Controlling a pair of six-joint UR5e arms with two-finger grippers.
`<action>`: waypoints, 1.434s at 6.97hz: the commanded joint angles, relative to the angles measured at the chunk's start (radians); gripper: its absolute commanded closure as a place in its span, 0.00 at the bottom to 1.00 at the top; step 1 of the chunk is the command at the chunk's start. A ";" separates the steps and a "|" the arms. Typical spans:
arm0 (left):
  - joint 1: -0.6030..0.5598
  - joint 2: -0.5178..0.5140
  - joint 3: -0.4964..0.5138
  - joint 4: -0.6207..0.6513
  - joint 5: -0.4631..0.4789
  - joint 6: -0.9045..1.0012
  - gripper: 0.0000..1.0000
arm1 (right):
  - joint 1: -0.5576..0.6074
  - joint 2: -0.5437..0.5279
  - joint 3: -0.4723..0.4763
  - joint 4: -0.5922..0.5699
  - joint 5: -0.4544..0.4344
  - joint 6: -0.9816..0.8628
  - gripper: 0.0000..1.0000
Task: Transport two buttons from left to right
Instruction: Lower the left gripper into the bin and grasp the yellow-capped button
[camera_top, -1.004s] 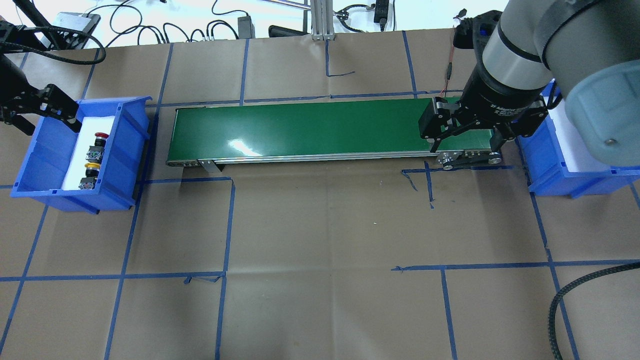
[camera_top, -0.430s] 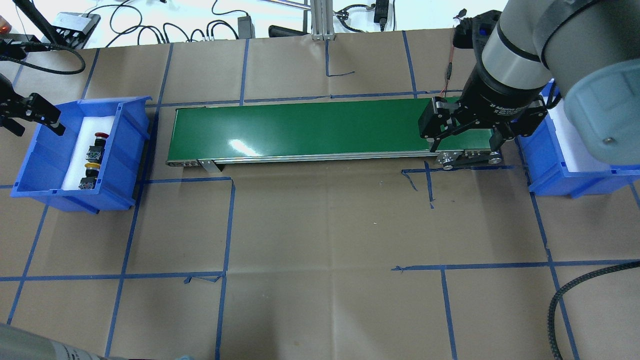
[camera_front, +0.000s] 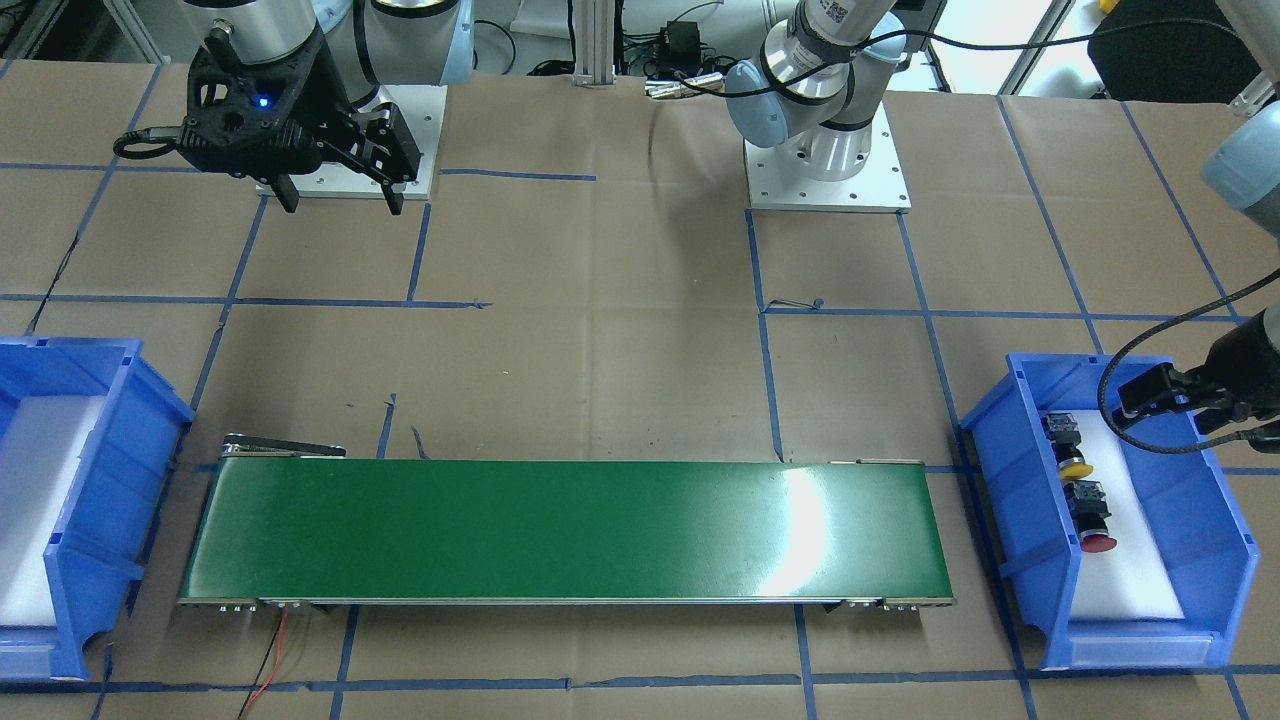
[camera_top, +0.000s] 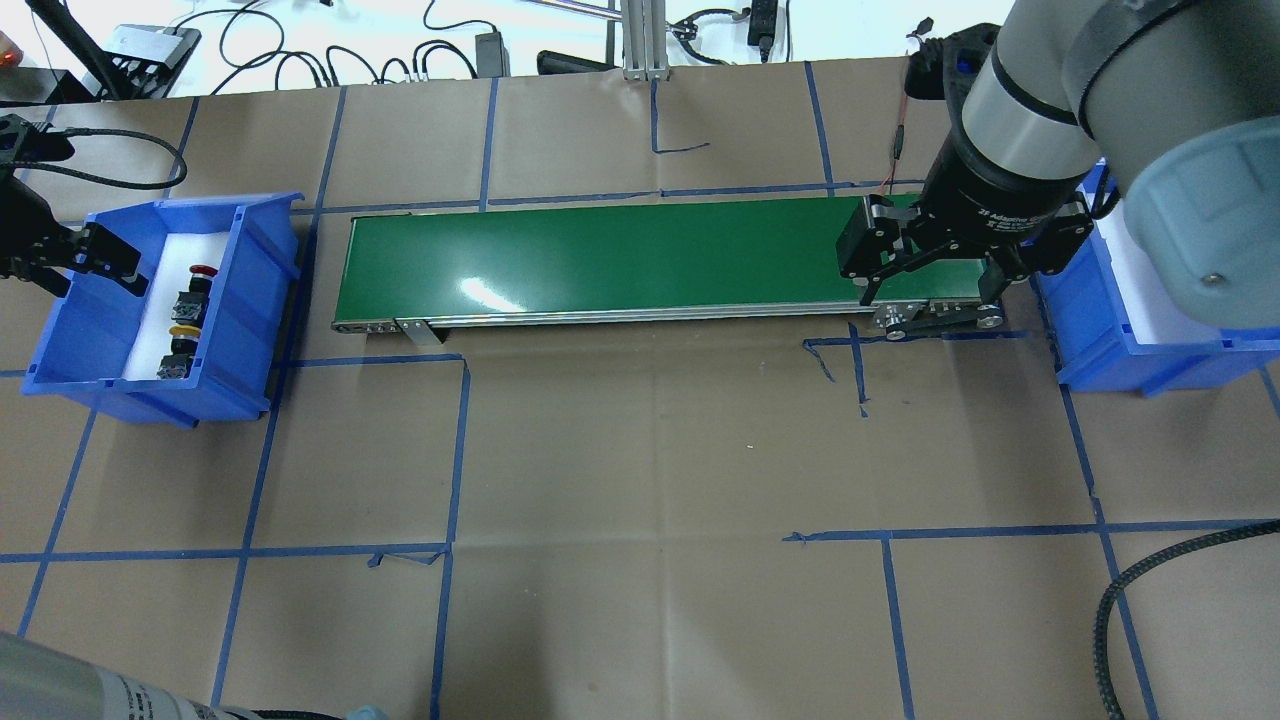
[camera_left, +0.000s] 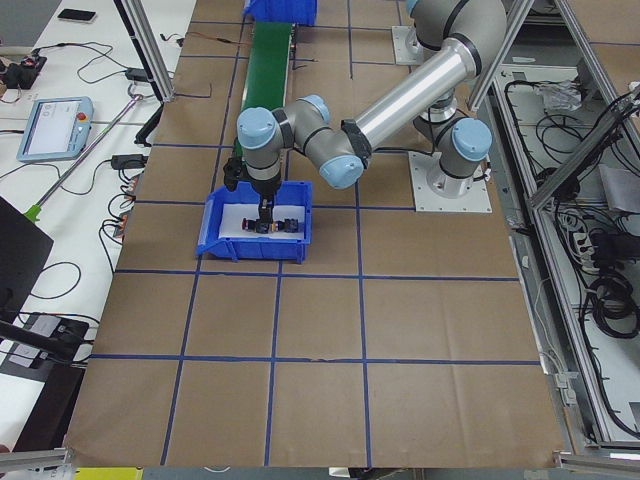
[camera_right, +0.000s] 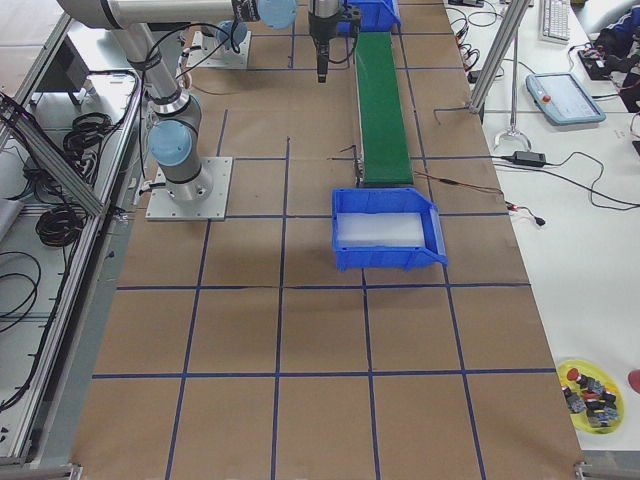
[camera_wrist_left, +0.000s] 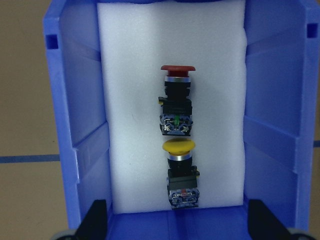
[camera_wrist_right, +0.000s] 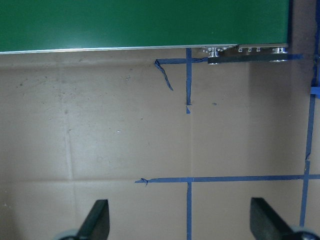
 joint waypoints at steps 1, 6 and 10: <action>-0.003 0.006 -0.096 0.122 0.000 -0.038 0.01 | 0.000 0.000 0.000 0.000 0.001 0.000 0.00; 0.001 -0.055 -0.242 0.319 0.000 -0.028 0.01 | 0.000 0.000 0.000 0.000 0.001 0.000 0.00; 0.001 -0.053 -0.227 0.313 0.006 -0.032 0.63 | 0.000 0.000 0.000 0.000 0.001 0.000 0.00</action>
